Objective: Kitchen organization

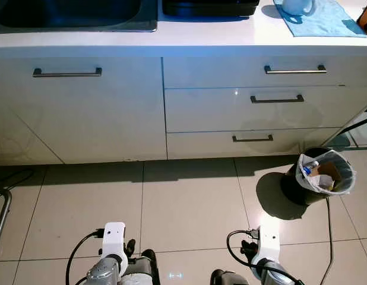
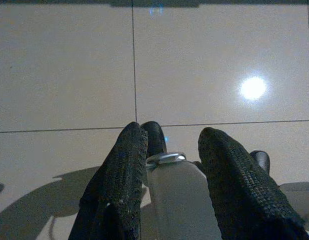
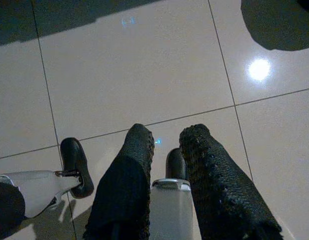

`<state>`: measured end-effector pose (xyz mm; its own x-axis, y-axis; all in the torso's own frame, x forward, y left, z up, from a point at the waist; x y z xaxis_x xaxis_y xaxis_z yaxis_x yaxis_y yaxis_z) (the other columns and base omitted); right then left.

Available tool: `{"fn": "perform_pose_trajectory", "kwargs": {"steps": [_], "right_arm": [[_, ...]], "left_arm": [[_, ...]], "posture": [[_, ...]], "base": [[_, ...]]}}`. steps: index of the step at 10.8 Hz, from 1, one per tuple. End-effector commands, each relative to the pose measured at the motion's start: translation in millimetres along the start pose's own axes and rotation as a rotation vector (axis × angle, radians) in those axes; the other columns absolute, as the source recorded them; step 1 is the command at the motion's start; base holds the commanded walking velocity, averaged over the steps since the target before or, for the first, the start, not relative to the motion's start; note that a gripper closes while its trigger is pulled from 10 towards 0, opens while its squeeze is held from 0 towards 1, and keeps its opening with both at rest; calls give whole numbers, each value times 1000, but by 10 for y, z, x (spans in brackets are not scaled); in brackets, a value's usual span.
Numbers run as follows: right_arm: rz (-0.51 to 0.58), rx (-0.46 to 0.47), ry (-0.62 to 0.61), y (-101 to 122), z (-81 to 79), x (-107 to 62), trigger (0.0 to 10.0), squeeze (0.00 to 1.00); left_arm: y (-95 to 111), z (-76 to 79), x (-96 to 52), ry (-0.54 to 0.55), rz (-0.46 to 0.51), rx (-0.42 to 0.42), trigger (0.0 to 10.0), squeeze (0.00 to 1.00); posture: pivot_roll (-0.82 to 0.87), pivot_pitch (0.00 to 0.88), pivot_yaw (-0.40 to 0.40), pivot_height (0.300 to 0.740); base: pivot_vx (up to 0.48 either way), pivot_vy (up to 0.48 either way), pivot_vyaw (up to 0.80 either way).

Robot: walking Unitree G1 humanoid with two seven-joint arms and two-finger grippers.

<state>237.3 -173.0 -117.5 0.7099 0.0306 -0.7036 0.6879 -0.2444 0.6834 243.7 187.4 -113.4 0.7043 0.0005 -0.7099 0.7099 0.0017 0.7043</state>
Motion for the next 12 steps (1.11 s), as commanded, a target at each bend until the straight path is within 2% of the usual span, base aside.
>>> {"fn": "perform_pose_trajectory", "kwargs": {"steps": [1,3,7,12], "right_arm": [[3,13,-19,-22,61,-19,10000,0],[10,16,-21,-20,61,-21,10000,0],[-2,20,-23,-50,48,-22,10000,0],[-13,19,-14,-72,43,-25,10000,0]], "left_arm": [[-26,13,-14,-4,8,-7,10000,0],[21,6,-8,2,28,-11,10000,0],[-66,-29,-20,22,-10,-23,10000,0],[-99,-20,-26,21,-21,-23,10000,0]], "posture": [[22,207,5,740],[30,216,2,740],[31,231,3,740],[37,237,-2,740]], "base": [[0,0,0],[0,0,0],[0,0,0],[0,467,0]]}}
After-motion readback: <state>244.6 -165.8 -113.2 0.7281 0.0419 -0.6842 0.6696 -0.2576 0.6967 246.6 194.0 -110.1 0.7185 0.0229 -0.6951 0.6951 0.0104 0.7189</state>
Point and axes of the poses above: a point about 5 cm out from each wrist's last joint towards the gripper, its own x axis pointing out of the wrist towards the gripper, its own y axis along the axis of the wrist's last joint, z = x × y, the point moved 6 cm from there along x, pointing out of the wrist towards the gripper, and after that the axes turned 3 degrees about x, right-handed, at the moved point
